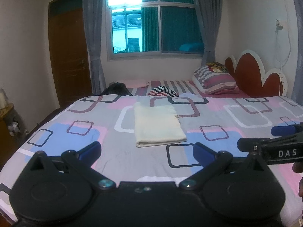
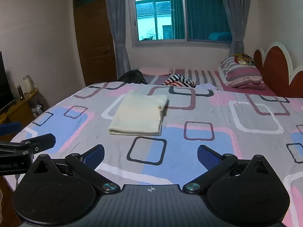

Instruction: Fold small clothes

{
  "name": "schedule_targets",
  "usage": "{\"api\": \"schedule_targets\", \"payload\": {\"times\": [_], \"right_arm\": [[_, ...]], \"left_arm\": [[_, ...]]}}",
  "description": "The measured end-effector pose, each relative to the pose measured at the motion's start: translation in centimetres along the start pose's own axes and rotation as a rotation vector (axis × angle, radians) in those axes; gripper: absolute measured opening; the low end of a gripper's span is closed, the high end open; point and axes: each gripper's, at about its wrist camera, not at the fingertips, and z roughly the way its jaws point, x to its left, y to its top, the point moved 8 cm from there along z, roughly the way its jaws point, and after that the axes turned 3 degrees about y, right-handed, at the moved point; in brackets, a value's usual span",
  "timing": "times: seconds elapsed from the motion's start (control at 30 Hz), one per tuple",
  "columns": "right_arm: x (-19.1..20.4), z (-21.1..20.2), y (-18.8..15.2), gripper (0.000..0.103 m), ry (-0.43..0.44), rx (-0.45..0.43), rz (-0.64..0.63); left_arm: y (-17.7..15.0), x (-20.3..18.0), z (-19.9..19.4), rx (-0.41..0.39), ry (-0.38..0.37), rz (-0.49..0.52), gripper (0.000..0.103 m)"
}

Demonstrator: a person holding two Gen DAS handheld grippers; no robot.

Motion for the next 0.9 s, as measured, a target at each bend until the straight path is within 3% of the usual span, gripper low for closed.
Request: {"api": "schedule_targets", "payload": {"times": [0.9], "right_arm": [[-1.0, -0.7, 0.3, 0.103, -0.001, 0.005, 0.005]], "left_arm": [[0.3, -0.1, 0.3, -0.002, -0.003, 0.016, 0.102]]}}
